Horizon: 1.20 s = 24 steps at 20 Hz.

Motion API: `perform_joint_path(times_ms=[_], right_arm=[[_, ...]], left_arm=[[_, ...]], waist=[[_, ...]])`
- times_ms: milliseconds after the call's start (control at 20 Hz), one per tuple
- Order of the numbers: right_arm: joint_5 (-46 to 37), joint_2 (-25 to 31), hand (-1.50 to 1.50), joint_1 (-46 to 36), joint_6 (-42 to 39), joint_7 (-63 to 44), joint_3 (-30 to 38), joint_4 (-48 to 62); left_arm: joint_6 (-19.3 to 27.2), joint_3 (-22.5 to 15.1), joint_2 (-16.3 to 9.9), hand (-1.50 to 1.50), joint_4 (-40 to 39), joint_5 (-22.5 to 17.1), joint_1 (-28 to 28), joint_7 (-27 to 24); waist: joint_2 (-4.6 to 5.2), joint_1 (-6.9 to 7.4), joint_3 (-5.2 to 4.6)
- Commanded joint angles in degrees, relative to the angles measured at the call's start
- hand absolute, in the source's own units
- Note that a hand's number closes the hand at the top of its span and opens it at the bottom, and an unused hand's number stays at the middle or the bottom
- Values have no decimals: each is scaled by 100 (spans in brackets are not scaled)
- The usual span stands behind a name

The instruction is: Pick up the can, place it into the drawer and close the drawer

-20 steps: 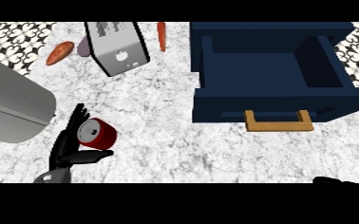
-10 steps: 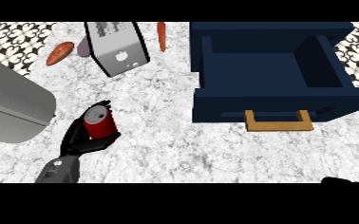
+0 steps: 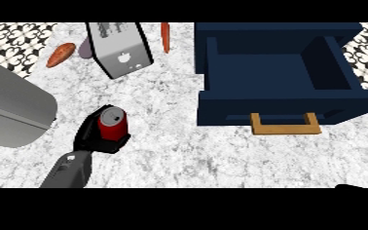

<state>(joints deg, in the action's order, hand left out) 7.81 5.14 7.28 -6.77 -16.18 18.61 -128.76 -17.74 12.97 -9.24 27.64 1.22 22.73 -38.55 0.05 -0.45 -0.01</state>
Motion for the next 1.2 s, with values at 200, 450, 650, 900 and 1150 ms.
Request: perform_joint_path(times_ms=[200,450,650,900,1150], right_arm=[[1,11,-150,-28,-38,-54,-28,-79],[-563,4,-150,-428,238,-82,-232,166],[-197,-111,-150,56,49,-4,-62,-164],[-612,-225,-150,-131,222,186,-237,122],[-599,-89,-150,-281,262,47,-100,160]], left_arm=[[1455,363,760,150,-262,-254,878,80],[1641,427,726,150,-59,-457,1350,493],[1736,104,916,150,154,-497,1452,735],[2210,-564,921,150,962,-627,1921,1668],[2363,-1255,923,150,2274,-993,1923,2874]], waist=[[11,-55,-4],[1,17,-1],[-8,-8,1],[-30,38,5],[-42,79,4]])
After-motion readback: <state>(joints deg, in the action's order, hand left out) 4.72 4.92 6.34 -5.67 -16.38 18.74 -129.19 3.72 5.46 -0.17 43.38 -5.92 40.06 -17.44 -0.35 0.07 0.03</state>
